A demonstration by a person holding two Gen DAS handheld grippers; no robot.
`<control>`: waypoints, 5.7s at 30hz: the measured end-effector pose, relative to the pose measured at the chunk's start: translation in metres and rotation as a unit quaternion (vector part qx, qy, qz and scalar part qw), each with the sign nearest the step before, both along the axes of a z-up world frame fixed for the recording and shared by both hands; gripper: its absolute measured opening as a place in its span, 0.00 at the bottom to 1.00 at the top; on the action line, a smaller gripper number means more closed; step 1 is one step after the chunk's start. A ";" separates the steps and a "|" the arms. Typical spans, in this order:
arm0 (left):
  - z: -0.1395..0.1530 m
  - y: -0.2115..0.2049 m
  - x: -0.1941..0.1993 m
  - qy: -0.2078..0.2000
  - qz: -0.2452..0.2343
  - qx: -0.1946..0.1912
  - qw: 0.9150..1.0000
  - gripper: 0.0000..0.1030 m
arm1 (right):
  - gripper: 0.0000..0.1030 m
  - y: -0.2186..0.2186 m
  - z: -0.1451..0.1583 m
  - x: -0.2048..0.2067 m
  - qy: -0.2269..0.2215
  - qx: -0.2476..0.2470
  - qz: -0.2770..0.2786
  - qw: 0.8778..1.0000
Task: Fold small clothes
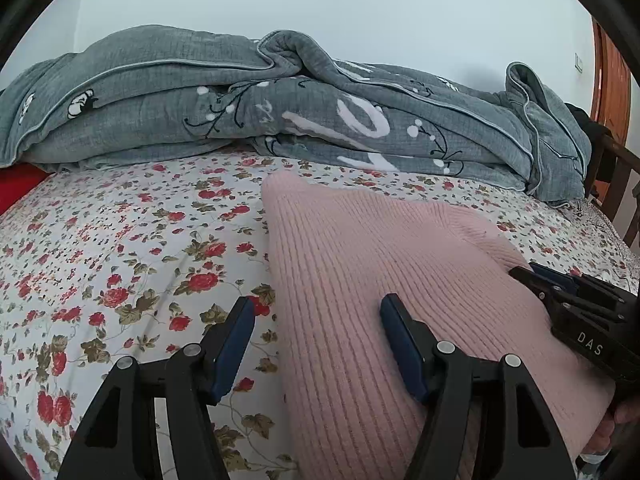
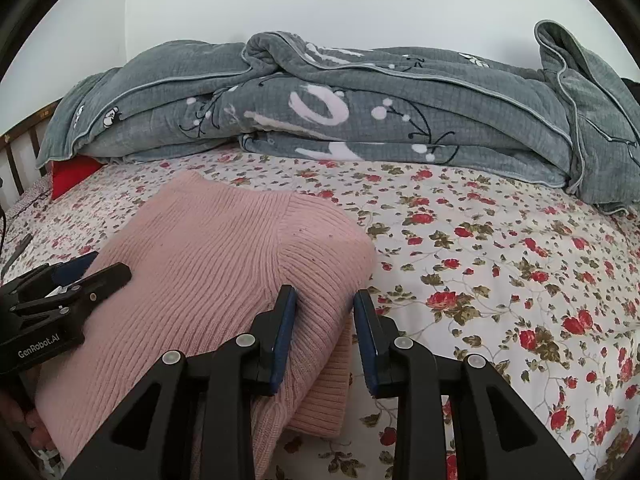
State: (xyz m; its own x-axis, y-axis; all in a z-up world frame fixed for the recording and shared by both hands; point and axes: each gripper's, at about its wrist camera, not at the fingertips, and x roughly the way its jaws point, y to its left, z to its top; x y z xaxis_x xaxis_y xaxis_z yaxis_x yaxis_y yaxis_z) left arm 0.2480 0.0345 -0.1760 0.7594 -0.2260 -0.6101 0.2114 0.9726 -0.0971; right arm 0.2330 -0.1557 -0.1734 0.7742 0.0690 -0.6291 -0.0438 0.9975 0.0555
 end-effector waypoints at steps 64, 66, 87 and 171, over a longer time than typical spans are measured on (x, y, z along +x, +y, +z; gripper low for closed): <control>0.048 -0.023 0.058 0.031 -0.044 0.005 0.999 0.30 | 0.14 -0.040 0.028 0.040 0.011 0.099 0.003 0.995; 0.055 -0.023 0.030 0.019 -0.062 0.005 0.998 0.32 | 0.14 -0.035 0.039 0.015 -0.004 0.094 0.022 0.995; 0.098 0.016 -0.100 0.019 0.012 -0.025 0.999 0.38 | 0.17 -0.038 0.098 -0.112 -0.027 0.121 0.004 0.992; 0.173 -0.012 -0.195 0.062 0.025 0.034 0.997 0.78 | 0.97 -0.028 0.182 -0.233 -0.002 0.003 -0.067 0.998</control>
State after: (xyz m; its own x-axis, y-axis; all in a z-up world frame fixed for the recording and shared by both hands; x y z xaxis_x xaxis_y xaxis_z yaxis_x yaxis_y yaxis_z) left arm 0.0531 0.0227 -0.0033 0.6863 -0.1450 -0.7127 0.1530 0.9868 -0.0534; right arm -0.0003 -0.1833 0.0083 0.7795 -0.0309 -0.6256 0.0887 0.9942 0.0615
